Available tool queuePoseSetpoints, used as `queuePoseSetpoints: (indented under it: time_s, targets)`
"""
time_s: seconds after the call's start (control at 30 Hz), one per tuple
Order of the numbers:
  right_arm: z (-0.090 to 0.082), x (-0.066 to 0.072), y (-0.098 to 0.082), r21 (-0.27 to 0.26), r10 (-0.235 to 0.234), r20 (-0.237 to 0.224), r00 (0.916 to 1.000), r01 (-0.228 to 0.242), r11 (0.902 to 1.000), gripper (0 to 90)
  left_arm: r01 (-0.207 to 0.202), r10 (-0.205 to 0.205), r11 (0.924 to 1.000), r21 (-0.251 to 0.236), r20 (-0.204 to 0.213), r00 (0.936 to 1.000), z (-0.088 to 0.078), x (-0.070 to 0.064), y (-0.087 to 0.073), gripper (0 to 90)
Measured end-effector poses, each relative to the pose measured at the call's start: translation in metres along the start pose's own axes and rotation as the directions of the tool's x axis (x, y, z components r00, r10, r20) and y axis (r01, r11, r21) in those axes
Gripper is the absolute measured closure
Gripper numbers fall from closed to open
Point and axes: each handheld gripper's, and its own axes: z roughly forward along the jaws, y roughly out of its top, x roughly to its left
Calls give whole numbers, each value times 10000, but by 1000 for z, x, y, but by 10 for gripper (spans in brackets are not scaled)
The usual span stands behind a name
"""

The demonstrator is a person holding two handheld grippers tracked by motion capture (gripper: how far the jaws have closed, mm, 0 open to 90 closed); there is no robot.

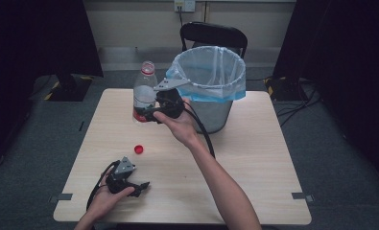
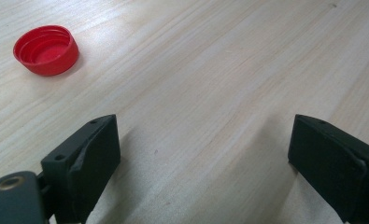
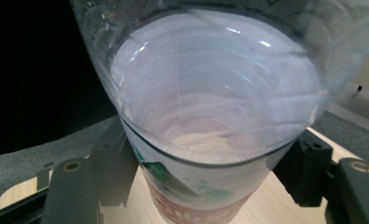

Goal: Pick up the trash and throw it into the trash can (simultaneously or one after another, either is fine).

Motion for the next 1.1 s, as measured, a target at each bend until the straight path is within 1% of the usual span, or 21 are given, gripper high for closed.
queuePoseSetpoints:
  time_s: [0.07, 0.1, 0.13, 0.17, 0.27, 0.37, 0.47, 0.57, 0.6, 0.63, 0.7, 0.87, 0.97, 1.0, 1.03, 1.07, 1.1]
  targets:
    - [-4, 0, 6, -78, -86, -12, 10000, 86, 9999, 308, -81, 81, 10000, 2, 4, 10000, 0, 1, 0, 87]
    - [-4, 0, 6, -78, -86, -12, 10000, 86, 9999, 308, -76, 76, 10000, 8, 3, 10000, 0, 1, 0, 87]
    - [-6, -1, 10, -135, -103, -37, 9999, 102, 9999, 308, -10, 10, 10000, -40, -40, 10000, 0, 0, 0, 88]
    - [-6, -1, 10, -135, -103, -37, 9999, 102, 9999, 308, -12, 12, 10000, -40, -39, 10000, 0, 0, 0, 88]
    - [-12, -2, 18, -333, -172, -14, 9999, 171, 9993, 308, -5, 5, 10000, -44, -8, 10000, 0, 0, 0, 88]
    - [-17, -3, 23, -407, -180, 7, 9998, 180, 9990, 308, -7, 7, 10000, -58, -6, 10000, 0, 0, 0, 88]
    - [-25, -8, 28, -666, -156, 144, 9998, 165, 9976, 308, -2, 2, 10000, -50, -6, 10000, 0, 0, 0, 88]
    - [-29, -11, 30, -802, -100, 223, 9997, 118, 9967, 308, -10, 10, 10000, -39, -40, 10000, 0, 0, 0, 88]
    - [-34, -14, 32, -1106, -43, 330, 9994, 79, 9938, 309, -10, 10, 10000, -56, -5, 10000, 0, 0, 0, 88]
    - [-34, -14, 32, -1106, -43, 330, 9994, 79, 9938, 309, -10, 10, 10000, -56, -5, 10000, 0, 0, 0, 88]
    - [-40, -17, 35, -1346, 68, 380, 9993, -16, 9909, 310, -6, 6, 10000, -35, -42, 10000, 0, 0, 0, 88]
    - [-53, -26, 44, -1678, 157, 608, 9980, -53, 9858, 310, -1, 1, 10000, -52, -7, 10000, 0, 0, 0, 88]
    - [-57, -29, 46, -1734, 154, 708, 9974, -29, 9849, 310, -5, 5, 10000, -32, -46, 10000, 0, 0, 0, 88]
    - [-60, -33, 49, -1791, 232, 790, 9966, -87, 9838, 310, -5, 5, 10000, -51, -36, 10000, 0, 0, 0, 88]
    - [-60, -33, 49, -1791, 232, 790, 9966, -87, 9838, 310, 5, -5, 10000, -48, 3, 10000, 0, 0, 0, 88]
    - [-64, -37, 52, -1969, 357, 821, 9960, -189, 9802, 310, 6, -6, 10000, -50, 3, 10000, 0, 0, 0, 88]
    - [-64, -37, 52, -1969, 357, 821, 9960, -189, 9802, 310, 6, -6, 10000, -50, 3, 10000, 0, 0, 0, 88]
